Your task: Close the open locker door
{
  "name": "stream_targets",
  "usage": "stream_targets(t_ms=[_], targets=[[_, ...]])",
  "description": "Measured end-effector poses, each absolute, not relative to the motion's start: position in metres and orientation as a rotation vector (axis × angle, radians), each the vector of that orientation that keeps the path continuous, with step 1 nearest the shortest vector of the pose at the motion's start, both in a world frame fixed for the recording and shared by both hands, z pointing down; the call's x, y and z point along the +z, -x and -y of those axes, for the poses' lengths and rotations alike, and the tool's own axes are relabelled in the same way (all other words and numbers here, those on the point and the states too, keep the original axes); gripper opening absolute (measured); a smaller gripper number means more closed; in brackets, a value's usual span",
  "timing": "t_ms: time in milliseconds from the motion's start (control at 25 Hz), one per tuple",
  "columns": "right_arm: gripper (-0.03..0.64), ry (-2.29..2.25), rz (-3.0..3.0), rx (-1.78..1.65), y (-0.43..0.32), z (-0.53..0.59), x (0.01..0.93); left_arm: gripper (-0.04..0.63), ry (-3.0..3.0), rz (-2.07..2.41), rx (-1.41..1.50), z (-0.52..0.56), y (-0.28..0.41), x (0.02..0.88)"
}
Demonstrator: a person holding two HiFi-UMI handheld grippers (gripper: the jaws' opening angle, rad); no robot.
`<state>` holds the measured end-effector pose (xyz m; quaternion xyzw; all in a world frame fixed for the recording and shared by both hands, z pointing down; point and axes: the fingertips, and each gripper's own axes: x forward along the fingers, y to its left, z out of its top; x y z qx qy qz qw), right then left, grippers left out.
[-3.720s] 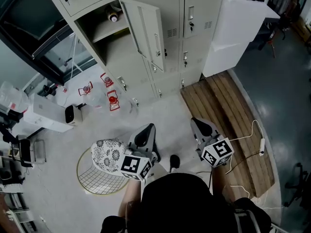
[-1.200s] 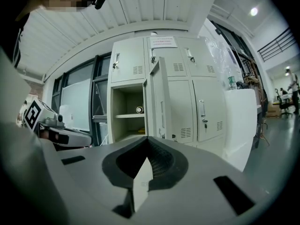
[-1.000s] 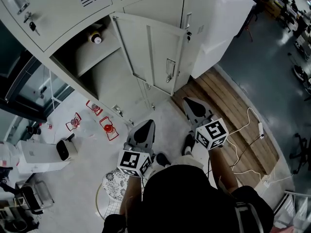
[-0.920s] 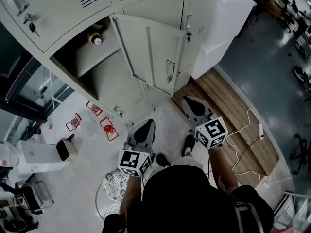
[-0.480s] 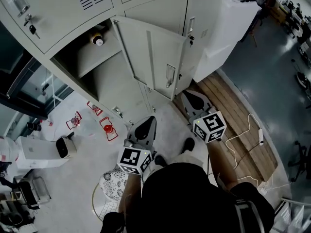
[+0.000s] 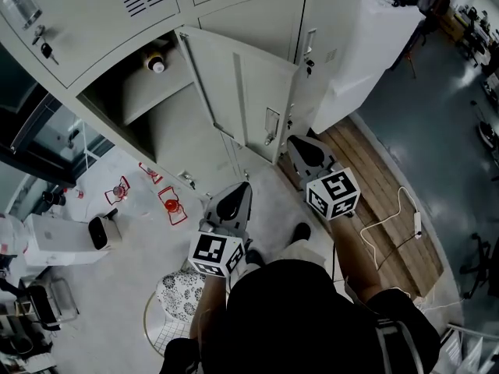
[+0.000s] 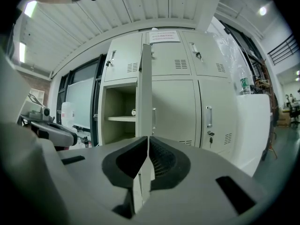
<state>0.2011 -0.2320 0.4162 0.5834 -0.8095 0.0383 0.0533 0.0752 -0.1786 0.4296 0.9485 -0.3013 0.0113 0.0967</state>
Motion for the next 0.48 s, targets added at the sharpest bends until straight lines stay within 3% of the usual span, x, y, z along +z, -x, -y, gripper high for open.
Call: stream_targets(t_ms=[480], targets=[[0.021, -1.733, 2.465, 0.097, -0.203, 0.247, 0.416, 0.017, -2.818, 0.886, 0.030, 0.181, -0.083, 0.427]])
